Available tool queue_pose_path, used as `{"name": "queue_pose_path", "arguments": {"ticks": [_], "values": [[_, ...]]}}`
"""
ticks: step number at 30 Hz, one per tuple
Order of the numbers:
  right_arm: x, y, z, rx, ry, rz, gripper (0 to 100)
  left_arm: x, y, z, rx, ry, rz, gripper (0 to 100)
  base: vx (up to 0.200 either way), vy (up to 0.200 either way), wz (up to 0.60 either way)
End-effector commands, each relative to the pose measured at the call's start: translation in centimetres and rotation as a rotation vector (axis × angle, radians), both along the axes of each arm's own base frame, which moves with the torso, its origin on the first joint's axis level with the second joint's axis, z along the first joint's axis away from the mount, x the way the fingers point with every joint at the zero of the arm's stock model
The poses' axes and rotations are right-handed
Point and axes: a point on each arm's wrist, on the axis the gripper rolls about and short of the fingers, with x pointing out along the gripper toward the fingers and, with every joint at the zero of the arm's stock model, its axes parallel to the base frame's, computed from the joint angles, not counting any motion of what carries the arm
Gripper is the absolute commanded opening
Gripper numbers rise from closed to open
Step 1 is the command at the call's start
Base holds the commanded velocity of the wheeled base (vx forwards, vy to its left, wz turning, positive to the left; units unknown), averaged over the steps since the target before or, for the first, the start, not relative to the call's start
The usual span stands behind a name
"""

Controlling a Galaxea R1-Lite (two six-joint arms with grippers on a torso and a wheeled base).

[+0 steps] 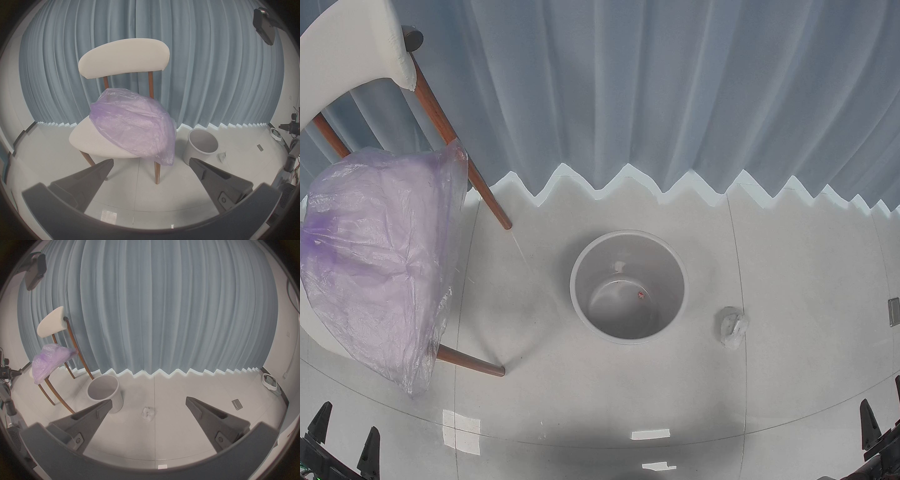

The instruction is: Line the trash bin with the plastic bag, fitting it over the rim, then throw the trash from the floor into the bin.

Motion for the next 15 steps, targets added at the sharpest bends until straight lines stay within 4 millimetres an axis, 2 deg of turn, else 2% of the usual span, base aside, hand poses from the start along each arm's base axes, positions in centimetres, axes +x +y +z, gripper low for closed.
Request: {"name": "queue_pose_path", "arguments": {"ticks": [1,15], "values": [[0.02,0.00,-0.51,0.000,0.002,0.000,100,0.00,0.00,-0.43,0.000,-0.001,0.000,100,0.000,0.000,0.00],[0.02,0.00,-0.51,0.000,0.002,0.000,100,0.00,0.00,-0.45,0.000,0.001,0.000,100,0.000,0.000,0.00]]}}
